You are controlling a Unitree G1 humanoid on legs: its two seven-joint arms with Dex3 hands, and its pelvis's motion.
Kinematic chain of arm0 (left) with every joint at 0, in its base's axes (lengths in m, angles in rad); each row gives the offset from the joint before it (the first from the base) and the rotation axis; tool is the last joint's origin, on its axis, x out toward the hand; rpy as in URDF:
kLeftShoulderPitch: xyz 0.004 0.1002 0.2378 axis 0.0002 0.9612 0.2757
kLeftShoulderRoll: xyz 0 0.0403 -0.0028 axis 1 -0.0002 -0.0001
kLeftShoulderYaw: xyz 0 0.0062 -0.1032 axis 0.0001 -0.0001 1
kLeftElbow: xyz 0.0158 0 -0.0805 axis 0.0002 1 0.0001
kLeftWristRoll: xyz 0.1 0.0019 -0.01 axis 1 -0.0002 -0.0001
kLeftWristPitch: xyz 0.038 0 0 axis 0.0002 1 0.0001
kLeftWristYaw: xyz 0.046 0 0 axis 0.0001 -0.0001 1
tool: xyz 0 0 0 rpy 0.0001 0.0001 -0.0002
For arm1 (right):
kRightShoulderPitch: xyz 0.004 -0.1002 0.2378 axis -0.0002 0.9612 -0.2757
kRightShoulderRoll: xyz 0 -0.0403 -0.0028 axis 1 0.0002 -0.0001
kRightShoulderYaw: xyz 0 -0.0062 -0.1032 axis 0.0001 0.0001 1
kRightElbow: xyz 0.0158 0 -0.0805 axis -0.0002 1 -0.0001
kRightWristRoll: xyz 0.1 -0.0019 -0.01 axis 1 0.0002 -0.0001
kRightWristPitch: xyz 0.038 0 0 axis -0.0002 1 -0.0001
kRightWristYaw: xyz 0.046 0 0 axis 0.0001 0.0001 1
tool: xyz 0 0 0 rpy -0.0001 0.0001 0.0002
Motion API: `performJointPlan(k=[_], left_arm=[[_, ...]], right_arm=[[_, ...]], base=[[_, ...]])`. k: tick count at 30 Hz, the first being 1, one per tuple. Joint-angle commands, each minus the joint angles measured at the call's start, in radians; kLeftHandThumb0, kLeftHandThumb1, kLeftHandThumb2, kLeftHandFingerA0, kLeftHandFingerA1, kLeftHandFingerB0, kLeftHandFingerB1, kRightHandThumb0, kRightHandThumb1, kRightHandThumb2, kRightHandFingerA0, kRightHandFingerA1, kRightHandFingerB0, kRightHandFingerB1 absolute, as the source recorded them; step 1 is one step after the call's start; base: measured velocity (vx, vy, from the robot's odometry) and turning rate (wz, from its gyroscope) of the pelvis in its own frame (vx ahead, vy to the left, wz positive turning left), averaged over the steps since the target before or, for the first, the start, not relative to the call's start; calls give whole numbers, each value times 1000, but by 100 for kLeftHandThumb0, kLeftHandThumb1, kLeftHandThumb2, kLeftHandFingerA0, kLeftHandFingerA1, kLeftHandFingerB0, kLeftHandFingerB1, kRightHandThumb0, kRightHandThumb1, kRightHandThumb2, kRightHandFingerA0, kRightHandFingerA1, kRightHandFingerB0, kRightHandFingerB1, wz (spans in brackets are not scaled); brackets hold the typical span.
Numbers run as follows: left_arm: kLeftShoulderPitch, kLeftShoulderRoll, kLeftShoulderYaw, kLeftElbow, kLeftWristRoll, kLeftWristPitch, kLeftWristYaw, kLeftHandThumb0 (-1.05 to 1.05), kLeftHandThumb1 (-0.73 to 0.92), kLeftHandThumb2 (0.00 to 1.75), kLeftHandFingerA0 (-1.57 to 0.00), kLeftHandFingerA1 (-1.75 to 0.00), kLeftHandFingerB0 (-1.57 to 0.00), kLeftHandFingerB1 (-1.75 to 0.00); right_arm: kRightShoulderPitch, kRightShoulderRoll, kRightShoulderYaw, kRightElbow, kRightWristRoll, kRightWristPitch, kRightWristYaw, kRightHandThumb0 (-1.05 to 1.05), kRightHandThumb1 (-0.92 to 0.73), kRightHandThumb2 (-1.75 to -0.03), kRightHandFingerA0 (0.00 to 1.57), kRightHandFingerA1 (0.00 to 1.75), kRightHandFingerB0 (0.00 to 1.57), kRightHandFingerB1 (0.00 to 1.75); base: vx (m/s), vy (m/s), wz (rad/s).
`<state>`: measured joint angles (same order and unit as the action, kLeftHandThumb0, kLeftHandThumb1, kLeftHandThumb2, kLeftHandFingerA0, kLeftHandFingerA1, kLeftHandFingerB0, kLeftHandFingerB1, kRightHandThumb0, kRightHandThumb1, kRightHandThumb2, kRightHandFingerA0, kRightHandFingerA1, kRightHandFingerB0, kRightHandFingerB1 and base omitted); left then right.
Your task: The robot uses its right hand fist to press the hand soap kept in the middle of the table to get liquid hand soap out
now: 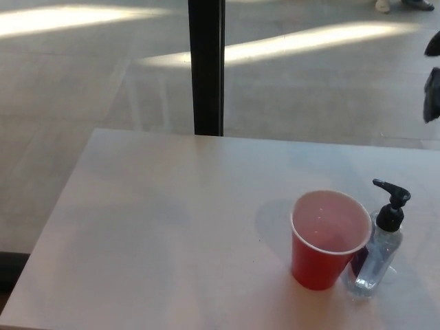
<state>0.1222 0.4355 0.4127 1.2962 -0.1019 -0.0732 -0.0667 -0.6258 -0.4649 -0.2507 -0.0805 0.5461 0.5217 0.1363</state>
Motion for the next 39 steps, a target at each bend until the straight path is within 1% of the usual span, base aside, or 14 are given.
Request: performJointPlan(k=[1,3,4,12,18,21,23,28,30,31,32,35,38,39], left_arm=[[22,30,8,-3,-17,-3,-3,-63,77,63,-68,-65,-48,-51],[25,30,8,-3,-17,-8,-4,-63,77,63,-69,-64,-49,-51],[24,31,5,-3,-14,-6,-2,-62,77,63,-68,-62,-49,-50],[20,30,3,0,-11,-7,0,-62,78,63,-69,-64,-50,-50],[12,31,16,2,-24,-5,-4,-61,77,63,-70,-66,-51,-51],[14,30,9,1,-16,-9,4,-61,77,63,-71,-65,-51,-51],[9,29,10,-2,-18,-11,1,-59,78,64,-67,-65,-48,-51],[5,30,8,0,-15,-7,2,-61,77,63,-70,-64,-50,-51],[9,30,9,0,-17,-16,-3,-60,78,63,-71,-65,-51,-52],[10,25,9,0,-17,-17,-2,-60,78,63,-71,-65,-51,-52],[8,24,15,-1,-23,-12,2,-60,77,63,-73,-66,-52,-53],[10,28,23,-3,-30,-2,1,-61,77,63,-71,-66,-52,-52],[15,32,27,-3,-30,-6,-4,-61,78,63,-70,-67,-50,-52],[20,34,26,-2,-27,-13,-9,-62,78,63,-71,-68,-50,-53]], right_arm=[[-123,-169,-283,221,139,179,-27,-11,-87,-102,75,175,35,173],[-105,-191,-339,232,145,196,-40,-20,-55,-120,91,175,68,151],[-92,-196,-386,232,155,216,-78,-23,-59,-108,101,175,80,139],[197,-276,-676,310,44,165,-143,-19,-61,-113,104,175,77,139],[466,-197,-868,350,11,30,-148,-29,-68,-73,101,169,81,70],[557,-150,-913,365,-8,-23,-172,-35,-71,-69,101,169,77,65],[625,-109,-935,410,-39,-76,-218,-42,-71,-63,93,132,65,50],[662,6,-1082,541,12,-157,-403,-44,-73,-62,84,125,45,56],[690,25,-1111,611,39,-176,-387,-40,-79,-63,66,127,30,51],[688,18,-1113,619,39,-179,-388,-40,-79,-63,66,127,30,51],[714,31,-1093,659,8,-194,-400,-43,-76,-64,81,127,52,80],[770,80,-1010,712,-49,-190,-376,-41,-75,-62,67,110,43,64],[820,121,-885,771,-120,-236,-332,-39,-70,-62,66,128,47,68],[830,126,-854,790,-127,-216,-329,-44,-69,-60,57,108,41,62]], base=[[0,0,0],[0,0,0],[0,0,0],[0,0,0],[0,0,0],[0,0,0],[0,0,0],[0,0,0],[0,0,0],[0,0,0],[0,0,0],[0,0,0],[0,0,0],[0,0,0]])
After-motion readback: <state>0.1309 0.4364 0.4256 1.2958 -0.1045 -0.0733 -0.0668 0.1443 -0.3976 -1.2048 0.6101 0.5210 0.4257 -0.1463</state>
